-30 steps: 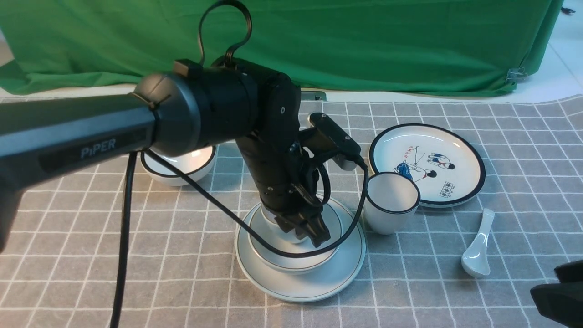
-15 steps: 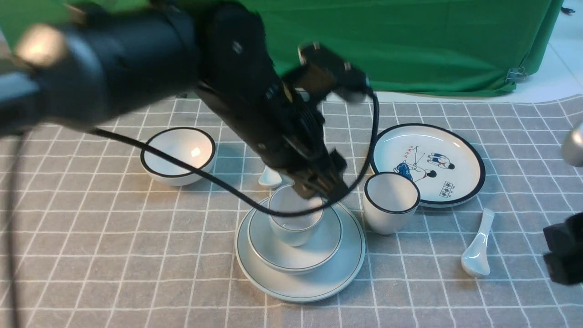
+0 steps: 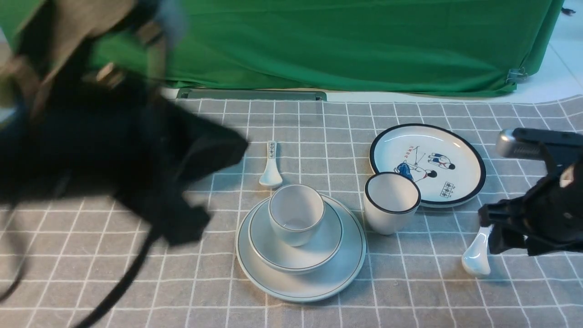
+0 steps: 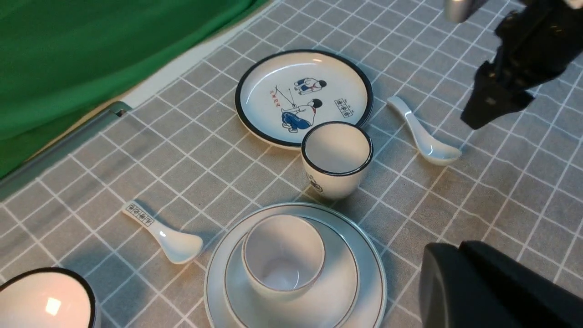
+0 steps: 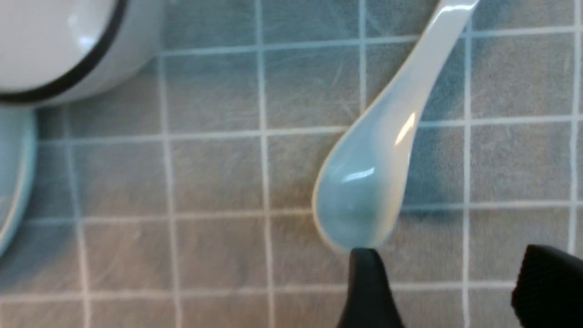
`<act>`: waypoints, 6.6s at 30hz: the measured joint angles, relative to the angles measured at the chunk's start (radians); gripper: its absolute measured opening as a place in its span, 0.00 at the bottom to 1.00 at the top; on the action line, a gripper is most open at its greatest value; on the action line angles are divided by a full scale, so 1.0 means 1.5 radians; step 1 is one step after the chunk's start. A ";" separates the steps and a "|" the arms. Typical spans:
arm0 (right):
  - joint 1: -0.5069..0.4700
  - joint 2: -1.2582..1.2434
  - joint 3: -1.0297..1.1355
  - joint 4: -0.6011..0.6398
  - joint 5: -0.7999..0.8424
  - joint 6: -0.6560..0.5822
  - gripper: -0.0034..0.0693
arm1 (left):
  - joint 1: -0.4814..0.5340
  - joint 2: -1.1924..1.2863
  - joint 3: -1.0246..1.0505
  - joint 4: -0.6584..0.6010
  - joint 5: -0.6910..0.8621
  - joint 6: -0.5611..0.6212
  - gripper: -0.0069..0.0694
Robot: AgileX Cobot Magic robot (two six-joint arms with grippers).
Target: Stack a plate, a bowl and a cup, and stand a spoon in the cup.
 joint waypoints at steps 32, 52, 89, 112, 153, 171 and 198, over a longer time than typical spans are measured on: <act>-0.021 0.245 -0.137 -0.063 -0.067 0.157 0.70 | 0.000 -0.201 0.202 -0.012 -0.094 0.008 0.10; -0.013 0.199 -0.127 -0.064 -0.038 0.017 0.28 | 0.000 -0.201 0.202 -0.012 -0.090 0.024 0.10; 0.350 0.209 0.054 -0.032 -1.098 -0.089 0.28 | 0.000 -0.201 0.202 0.006 -0.120 0.029 0.10; 0.340 0.208 0.067 -0.041 -1.065 -0.068 0.50 | 0.000 -0.201 0.202 0.009 -0.121 0.036 0.10; 0.215 -0.552 0.337 -0.128 -0.268 -0.088 0.07 | 0.000 -0.468 0.582 0.018 -0.287 -0.017 0.10; -0.139 -1.024 0.649 -0.116 -0.305 -0.072 0.07 | 0.000 -0.469 0.583 0.040 -0.278 -0.017 0.10; -0.122 -1.025 0.649 -0.115 -0.300 -0.073 0.16 | 0.000 -0.469 0.583 0.041 -0.277 -0.017 0.11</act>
